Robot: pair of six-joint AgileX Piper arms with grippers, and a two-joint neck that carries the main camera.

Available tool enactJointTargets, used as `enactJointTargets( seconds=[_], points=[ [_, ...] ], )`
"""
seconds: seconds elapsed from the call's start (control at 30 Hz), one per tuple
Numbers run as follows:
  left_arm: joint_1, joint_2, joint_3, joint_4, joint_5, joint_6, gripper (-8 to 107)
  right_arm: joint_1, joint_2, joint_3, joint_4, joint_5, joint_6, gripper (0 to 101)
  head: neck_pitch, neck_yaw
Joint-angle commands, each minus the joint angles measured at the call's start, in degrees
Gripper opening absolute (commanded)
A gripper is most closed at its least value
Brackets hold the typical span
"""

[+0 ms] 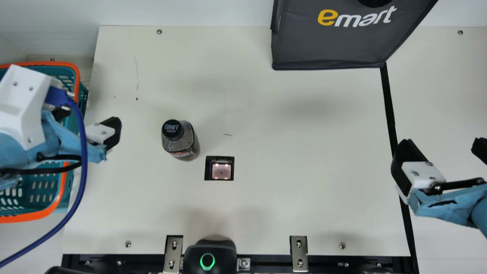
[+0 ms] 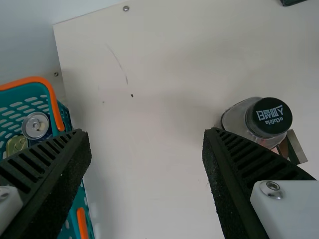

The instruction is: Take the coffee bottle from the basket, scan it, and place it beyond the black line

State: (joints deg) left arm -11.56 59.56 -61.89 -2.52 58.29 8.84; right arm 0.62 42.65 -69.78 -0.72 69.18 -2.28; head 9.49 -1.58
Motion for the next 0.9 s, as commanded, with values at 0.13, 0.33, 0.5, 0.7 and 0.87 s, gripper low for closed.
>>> enactJointTargets(
  seconds=[0.13, 0.33, 0.5, 0.7, 0.87],
  points=[
    [-4.5, 0.1, 0.5, 3.9, -1.1, -6.6, 90, 0.0, 0.0, 0.0, 0.0, 0.0, 0.0, 91, -1.6, 0.0],
    [-9.3, -0.1, 1.2, 8.4, -1.5, -13.2, 90, 0.0, 0.0, 0.0, 0.0, 0.0, 0.0, 91, -1.6, 0.0],
    [-13.6, -0.2, 1.8, 12.4, -1.6, -19.1, 90, 0.0, 0.0, 0.0, 0.0, 0.0, 0.0, 91, -1.6, 0.0],
    [-18.7, 0.2, 2.4, 17.3, -1.4, -26.3, 90, 0.0, 0.0, 0.0, 0.0, 0.0, 0.0, 91, -1.6, 0.0],
    [-23.1, 0.9, 2.5, 21.1, -0.9, -32.3, 90, 0.0, 0.0, 0.0, 0.0, 0.0, 0.0, 91, -1.6, 0.0]
  ],
)
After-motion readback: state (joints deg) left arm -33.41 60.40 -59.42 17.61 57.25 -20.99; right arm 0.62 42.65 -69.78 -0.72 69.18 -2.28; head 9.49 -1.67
